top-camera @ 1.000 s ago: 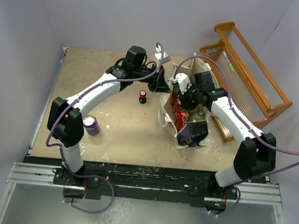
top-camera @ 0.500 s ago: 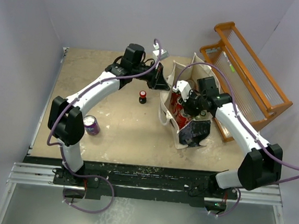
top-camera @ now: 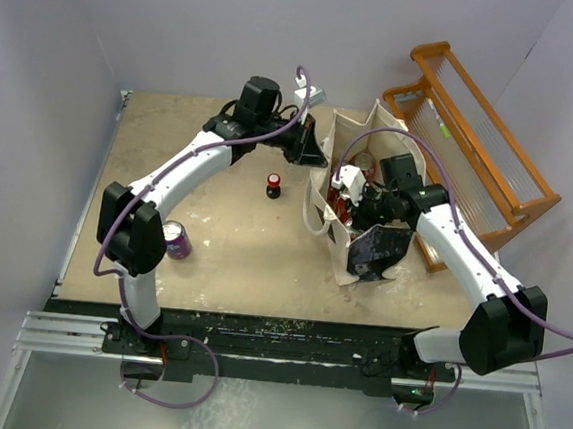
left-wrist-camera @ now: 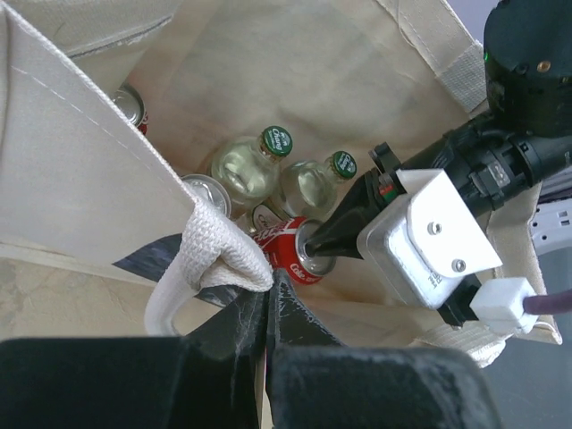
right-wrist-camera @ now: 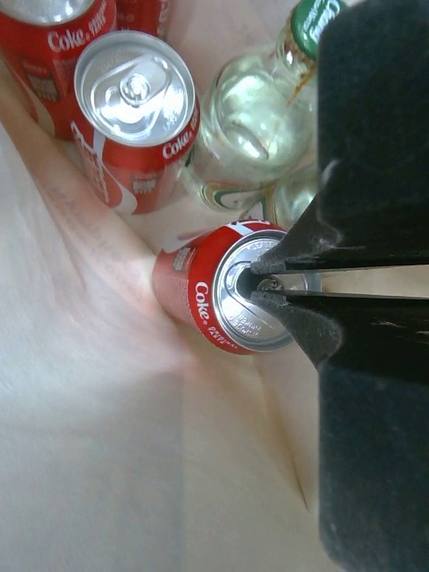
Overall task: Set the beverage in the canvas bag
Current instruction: Place the drink in the canvas bag.
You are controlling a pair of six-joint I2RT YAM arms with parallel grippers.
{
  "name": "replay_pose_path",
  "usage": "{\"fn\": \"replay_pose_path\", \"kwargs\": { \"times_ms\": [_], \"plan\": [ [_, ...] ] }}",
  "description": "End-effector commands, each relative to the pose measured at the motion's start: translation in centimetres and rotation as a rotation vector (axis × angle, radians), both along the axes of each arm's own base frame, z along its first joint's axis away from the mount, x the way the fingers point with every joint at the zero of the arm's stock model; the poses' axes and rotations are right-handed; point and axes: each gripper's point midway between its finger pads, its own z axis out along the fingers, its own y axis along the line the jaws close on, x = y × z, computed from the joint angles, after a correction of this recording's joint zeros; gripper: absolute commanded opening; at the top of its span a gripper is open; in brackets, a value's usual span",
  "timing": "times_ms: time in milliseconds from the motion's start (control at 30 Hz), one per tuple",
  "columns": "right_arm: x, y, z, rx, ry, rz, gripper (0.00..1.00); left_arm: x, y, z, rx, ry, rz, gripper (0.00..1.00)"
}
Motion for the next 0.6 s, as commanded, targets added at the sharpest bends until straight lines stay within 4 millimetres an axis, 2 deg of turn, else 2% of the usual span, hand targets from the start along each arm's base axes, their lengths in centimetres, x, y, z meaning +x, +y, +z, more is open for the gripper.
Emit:
{"fn": "replay_pose_path", "kwargs": {
  "times_ms": [0,233,400,467,567],
  "plan": [
    [-2.8,0.4,-0.9,0.018,0.081,0.06,0.13,1.2,0.2,8.8,-0.143,-0.181,0.031,0.0],
    [-3.1,0.4,-1.2,0.021,0.093,0.069,0.11,1.1,0.1,12.2,-0.201,-0.215,0.037,0.0],
    [-3.3,0.3,-1.3,0.019,0.098,0.068,0.11,0.6,0.3,13.3,-0.215,-0.229,0.035,0.0],
    [-3.3,0.3,-1.3,0.018,0.098,0.065,0.11,0.4,0.4,12.9,-0.209,-0.224,0.031,0.0],
    [-3.6,0.5,-1.1,0.034,0.123,0.048,0.12,0.1,0.8,10.2,-0.156,-0.2,0.028,0.0]
  ]
}}
